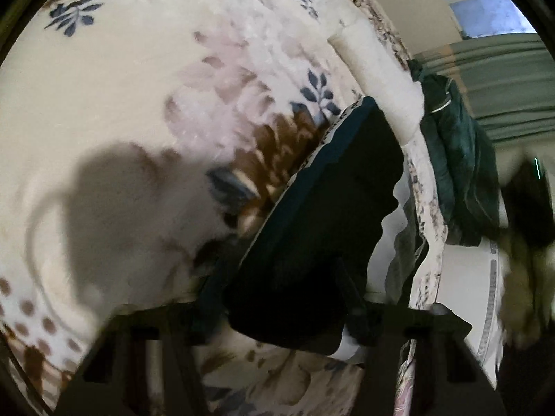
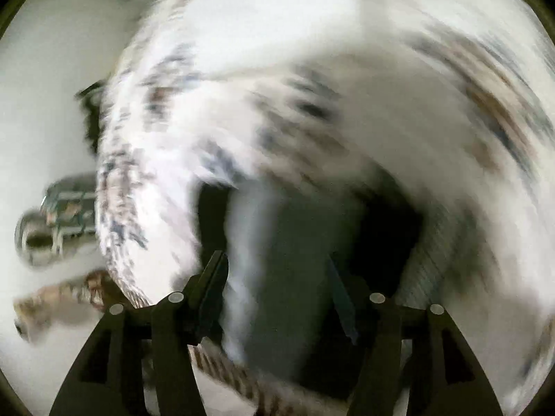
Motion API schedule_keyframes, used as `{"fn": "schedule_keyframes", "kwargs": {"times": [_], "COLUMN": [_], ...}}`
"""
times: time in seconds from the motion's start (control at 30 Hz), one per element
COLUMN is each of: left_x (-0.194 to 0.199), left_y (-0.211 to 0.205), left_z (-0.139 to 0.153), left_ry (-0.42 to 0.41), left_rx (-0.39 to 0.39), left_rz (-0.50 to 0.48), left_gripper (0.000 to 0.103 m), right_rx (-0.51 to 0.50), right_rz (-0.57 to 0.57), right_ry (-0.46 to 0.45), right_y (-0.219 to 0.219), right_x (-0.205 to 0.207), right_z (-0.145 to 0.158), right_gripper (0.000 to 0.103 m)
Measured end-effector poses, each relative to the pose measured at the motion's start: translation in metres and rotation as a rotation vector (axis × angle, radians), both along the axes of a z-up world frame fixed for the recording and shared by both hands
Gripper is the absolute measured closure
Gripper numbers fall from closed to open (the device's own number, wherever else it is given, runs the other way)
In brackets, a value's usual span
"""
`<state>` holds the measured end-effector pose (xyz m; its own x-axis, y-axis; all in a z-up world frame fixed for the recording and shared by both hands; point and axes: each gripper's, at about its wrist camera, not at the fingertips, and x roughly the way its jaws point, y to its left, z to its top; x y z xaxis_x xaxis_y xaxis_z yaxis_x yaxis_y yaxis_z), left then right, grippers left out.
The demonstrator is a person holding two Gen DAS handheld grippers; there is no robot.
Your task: Fold small clothes
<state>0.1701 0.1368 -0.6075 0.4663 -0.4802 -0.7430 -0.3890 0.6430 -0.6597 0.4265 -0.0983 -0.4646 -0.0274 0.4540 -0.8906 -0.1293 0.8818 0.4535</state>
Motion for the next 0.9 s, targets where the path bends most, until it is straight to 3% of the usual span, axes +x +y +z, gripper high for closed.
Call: {"fn": "schedule_keyframes", "kwargs": {"times": [0.07, 0.1, 0.17, 0.2, 0.23, 0.27, 0.33, 0.43, 0.5, 0.6, 0.63, 0.67, 0.7, 0.73, 0.9], "left_x": [-0.001, -0.002, -0.006, -0.008, -0.011, -0.013, -0.018, -0.02, -0.018, -0.016, -0.017, -0.021, -0.028, -0.035, -0.066], "left_y": [0.001, 0.001, 0.001, 0.001, 0.0, -0.001, -0.003, -0.004, -0.001, 0.009, 0.012, 0.016, 0.02, 0.023, 0.007], "left_z": [0.001, 0.001, 0.001, 0.002, 0.003, 0.002, 0.0, -0.003, -0.003, 0.009, 0.011, 0.017, 0.023, 0.03, 0.042], "left_ry": [-0.019, -0.027, -0.043, -0.054, -0.063, -0.072, -0.089, -0.1, -0.084, -0.042, -0.022, -0.003, -0.01, -0.023, -0.002], "left_rx": [0.002, 0.004, 0.007, 0.011, 0.016, 0.016, 0.007, -0.008, -0.012, -0.011, -0.004, 0.008, 0.002, -0.01, -0.109], "left_rz": [-0.009, -0.012, -0.026, -0.032, -0.036, -0.038, -0.044, -0.045, -0.04, -0.031, -0.019, 0.003, 0.023, 0.044, 0.089], "left_gripper": [0.075, 0.083, 0.086, 0.089, 0.09, 0.091, 0.092, 0.092, 0.092, 0.085, 0.08, 0.067, 0.058, 0.055, 0.052], "right_rx": [0.01, -0.003, -0.04, -0.07, -0.091, -0.108, -0.164, -0.198, -0.197, -0.185, -0.146, -0.122, -0.114, -0.095, -0.126], "right_rz": [0.123, 0.184, 0.298, 0.342, 0.368, 0.39, 0.347, 0.23, 0.266, 0.324, 0.315, 0.297, 0.281, 0.256, 0.108], "right_ry": [0.0, 0.035, 0.156, 0.19, 0.186, 0.176, 0.141, 0.139, 0.168, 0.172, 0.186, 0.201, 0.199, 0.181, 0.16], "right_y": [0.05, 0.074, 0.107, 0.12, 0.125, 0.131, 0.131, 0.122, 0.123, 0.126, 0.12, 0.105, 0.091, 0.069, -0.054], "right_x": [0.029, 0.038, 0.053, 0.053, 0.051, 0.05, 0.057, 0.075, 0.071, 0.067, 0.069, 0.072, 0.072, 0.072, 0.044], "right_z": [-0.021, -0.036, -0.069, -0.081, -0.086, -0.09, -0.09, -0.097, -0.106, -0.101, -0.094, -0.083, -0.073, -0.055, -0.006], "right_gripper": [0.043, 0.043, 0.043, 0.056, 0.09, 0.09, 0.097, 0.099, 0.099, 0.096, 0.087, 0.081, 0.062, 0.043, 0.04]}}
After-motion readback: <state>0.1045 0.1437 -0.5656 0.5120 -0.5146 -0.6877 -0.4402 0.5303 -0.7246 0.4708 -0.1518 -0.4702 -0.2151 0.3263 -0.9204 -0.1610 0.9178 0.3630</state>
